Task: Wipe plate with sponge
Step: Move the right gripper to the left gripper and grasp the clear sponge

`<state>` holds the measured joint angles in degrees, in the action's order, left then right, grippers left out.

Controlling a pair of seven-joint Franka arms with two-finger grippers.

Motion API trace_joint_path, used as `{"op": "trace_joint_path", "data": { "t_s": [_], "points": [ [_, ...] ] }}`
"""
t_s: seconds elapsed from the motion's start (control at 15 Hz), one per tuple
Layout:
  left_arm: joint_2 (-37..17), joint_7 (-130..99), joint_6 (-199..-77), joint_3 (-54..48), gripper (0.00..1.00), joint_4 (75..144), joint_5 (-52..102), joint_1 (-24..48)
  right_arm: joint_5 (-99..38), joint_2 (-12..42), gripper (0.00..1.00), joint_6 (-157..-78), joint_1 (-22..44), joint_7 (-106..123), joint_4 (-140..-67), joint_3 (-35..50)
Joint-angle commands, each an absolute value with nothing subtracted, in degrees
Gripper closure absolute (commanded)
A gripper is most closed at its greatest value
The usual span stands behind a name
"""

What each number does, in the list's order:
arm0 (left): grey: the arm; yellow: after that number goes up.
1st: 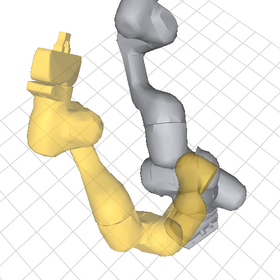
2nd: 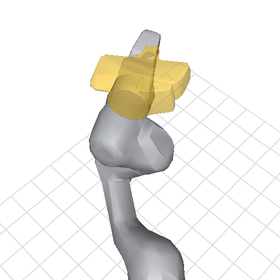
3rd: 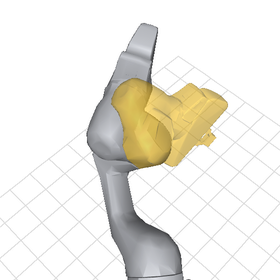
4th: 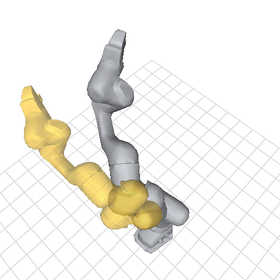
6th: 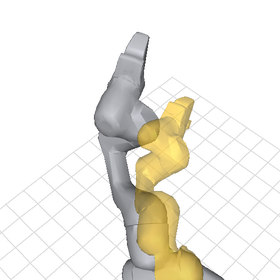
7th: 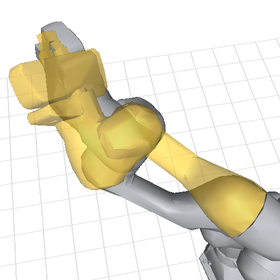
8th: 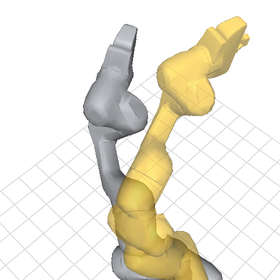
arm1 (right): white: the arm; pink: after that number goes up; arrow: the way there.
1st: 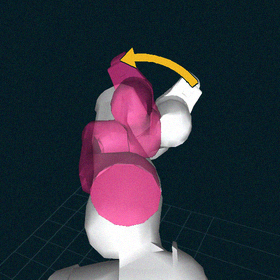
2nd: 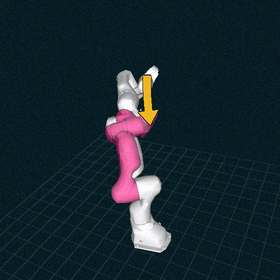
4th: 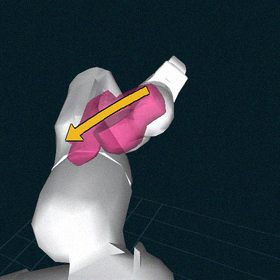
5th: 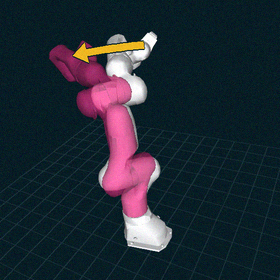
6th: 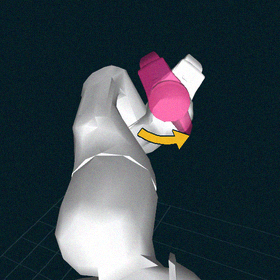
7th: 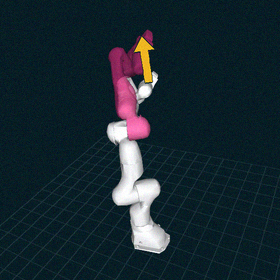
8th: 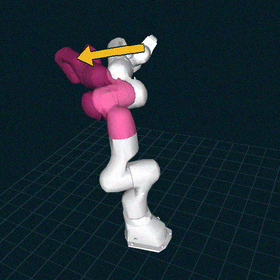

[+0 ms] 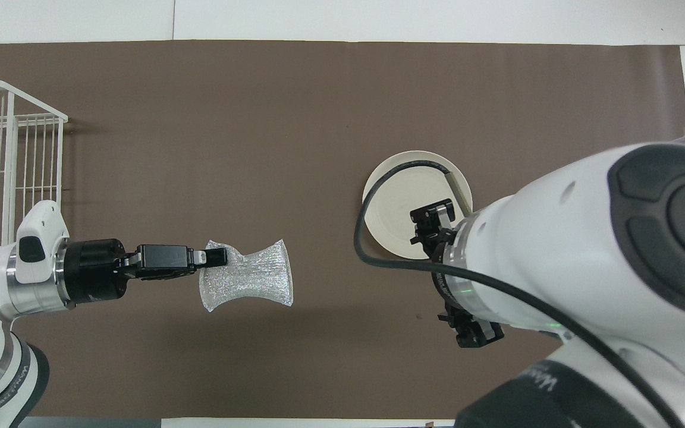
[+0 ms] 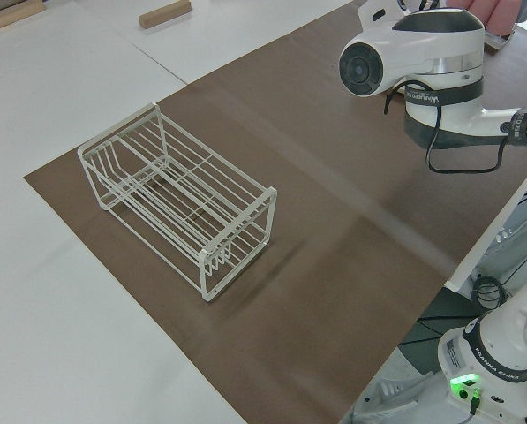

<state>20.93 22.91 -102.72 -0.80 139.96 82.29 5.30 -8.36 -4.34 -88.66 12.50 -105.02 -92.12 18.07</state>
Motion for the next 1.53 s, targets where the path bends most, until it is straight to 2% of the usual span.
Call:
{"op": "trace_joint_path", "data": {
  "t_s": [0.0,0.13,0.33,0.73,1.13,1.46],
  "points": [
    [26.4,28.1,-104.8,-0.3,1.00,145.8,85.4,9.6,-9.1,-5.9,0.00,-96.8,14.1,-115.1,-96.0,18.1],
    [27.2,28.7,-108.5,-0.5,1.00,147.0,87.4,14.7,-9.2,-5.5,0.00,-98.4,16.2,-118.8,-96.1,18.6],
    [27.3,28.7,-112.3,-0.5,1.00,147.3,90.6,18.6,-9.2,-5.7,0.00,-101.6,19.9,-125.7,-98.0,18.6],
    [27.6,28.6,-112.5,-0.5,1.00,147.2,93.1,19.7,-9.3,-8.3,0.00,-103.2,23.9,-129.1,-102.7,18.7],
    [28.1,28.3,-111.8,-0.4,1.00,147.4,93.1,19.7,-11.9,-10.3,0.00,-110.5,25.5,-130.0,-108.2,18.7],
    [28.5,28.0,-111.1,-0.2,1.00,147.7,93.0,19.6,-11.9,-10.7,0.00,-111.4,25.7,-129.6,-109.7,18.7]
  ]
}}
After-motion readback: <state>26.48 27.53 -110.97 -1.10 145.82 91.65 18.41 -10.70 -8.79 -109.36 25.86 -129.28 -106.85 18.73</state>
